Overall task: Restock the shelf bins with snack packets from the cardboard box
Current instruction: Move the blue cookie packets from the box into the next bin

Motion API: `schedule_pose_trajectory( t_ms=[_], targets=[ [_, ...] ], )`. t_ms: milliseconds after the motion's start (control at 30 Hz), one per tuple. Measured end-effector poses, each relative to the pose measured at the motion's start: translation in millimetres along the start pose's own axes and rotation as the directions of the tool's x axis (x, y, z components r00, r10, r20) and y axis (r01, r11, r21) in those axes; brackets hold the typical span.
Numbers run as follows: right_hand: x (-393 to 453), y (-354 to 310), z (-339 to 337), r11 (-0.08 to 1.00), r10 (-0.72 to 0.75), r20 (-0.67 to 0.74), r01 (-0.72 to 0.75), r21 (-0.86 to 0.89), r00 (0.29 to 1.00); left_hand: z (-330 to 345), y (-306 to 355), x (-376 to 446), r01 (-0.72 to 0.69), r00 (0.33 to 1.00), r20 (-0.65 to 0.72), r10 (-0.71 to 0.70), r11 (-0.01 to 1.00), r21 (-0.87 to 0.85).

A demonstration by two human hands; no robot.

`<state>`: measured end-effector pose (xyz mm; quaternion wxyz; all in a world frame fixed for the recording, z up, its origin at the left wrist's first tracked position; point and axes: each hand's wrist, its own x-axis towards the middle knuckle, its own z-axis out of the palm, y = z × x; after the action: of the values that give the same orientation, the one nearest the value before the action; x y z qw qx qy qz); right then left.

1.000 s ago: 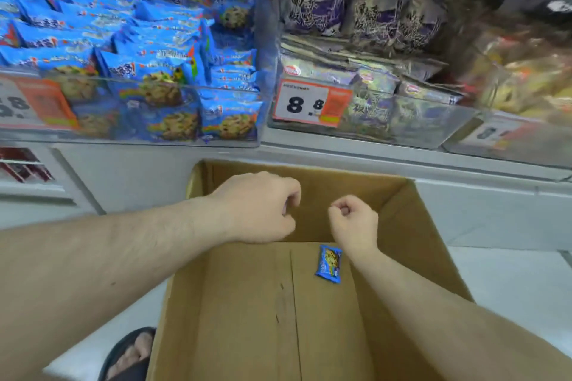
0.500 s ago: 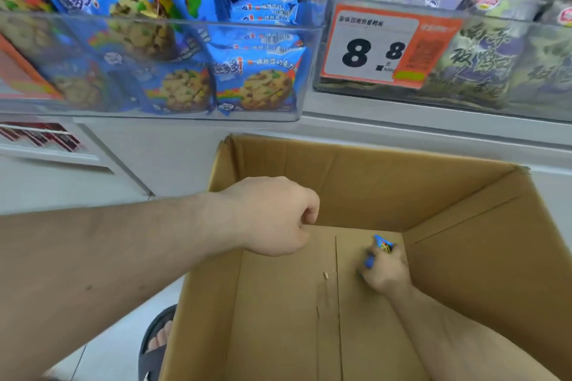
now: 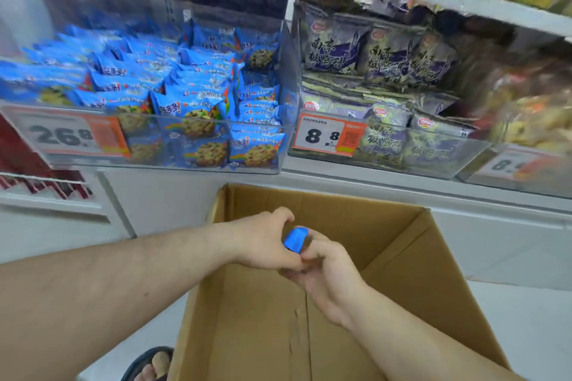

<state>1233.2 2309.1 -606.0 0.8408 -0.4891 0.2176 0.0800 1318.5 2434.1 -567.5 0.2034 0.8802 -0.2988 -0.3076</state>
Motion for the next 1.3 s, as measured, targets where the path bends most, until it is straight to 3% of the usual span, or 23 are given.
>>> schedule_pose_trajectory(
  t_ms=[167, 300, 367, 433, 500, 600, 733, 933, 1033, 1100, 1200, 1300],
  targets=[
    [-33, -32, 45, 0.99, -0.078, 0.146, 0.094, -0.105, 0.986, -10, 6, -20, -0.042, 0.985, -0.171, -0.01, 0.954, -0.296],
    [-45, -47, 68, 0.907, -0.107, 0.087, 0.133, -0.4, 0.99, -28, 5, -35, -0.073, 0.947, -0.316, -0.063, 0.914, -0.4],
    [-47, -55, 72, 0.681, -0.253, 0.023, 0.195, -0.706, 0.967, -37, 2, -42, -0.113, 0.94, -0.332, -0.076, 0.85, -0.514],
    [-45, -63, 72, 0.33, -0.454, 0.089, 0.26, -0.907, 0.886, -47, -2, -48, -0.157, 0.941, -0.334, -0.06, 0.797, -0.584],
    [-43, -70, 74, 0.106, -0.537, 0.232, 0.338, -0.935, 0.811, -57, -4, -55, -0.22, 0.943, -0.332, 0.001, 0.752, -0.622],
    [-42, -81, 84, -0.092, -0.563, 0.345, 0.358, -0.929, 0.751, -69, -7, -67, -0.306, 0.929, -0.363, 0.071, 0.698, -0.647],
    [-40, -98, 99, -0.207, -0.613, 0.395, 0.344, -0.916, 0.684, -83, -9, -80, -0.444, 0.853, -0.494, 0.165, 0.727, -0.524],
    [-31, -129, 123, -0.126, -0.653, 0.393, 0.419, -0.899, 0.647, -105, -14, -87, -0.53, 0.608, -0.764, 0.214, 0.826, -0.191],
    [-25, -159, 140, -0.292, -0.729, 0.476, 0.405, -0.866, 0.492, -116, -25, -79, -0.368, 0.439, -0.86, 0.261, 0.925, 0.093],
    [-16, -184, 156, -0.49, -0.72, 0.547, 0.244, -0.837, 0.428, -123, -35, -69, -0.178, 0.368, -0.887, 0.278, 0.958, 0.226],
    [12, -210, 181, -0.726, -0.636, 0.583, -0.137, -0.674, 0.505, -127, -44, -57, 0.038, 0.37, -0.887, 0.275, 0.95, 0.31],
    [45, -215, 202, -0.826, -0.532, 0.583, -0.226, -0.517, 0.614, -124, -47, -47, 0.066, 0.39, -0.874, 0.291, 0.938, 0.342]
  ],
)
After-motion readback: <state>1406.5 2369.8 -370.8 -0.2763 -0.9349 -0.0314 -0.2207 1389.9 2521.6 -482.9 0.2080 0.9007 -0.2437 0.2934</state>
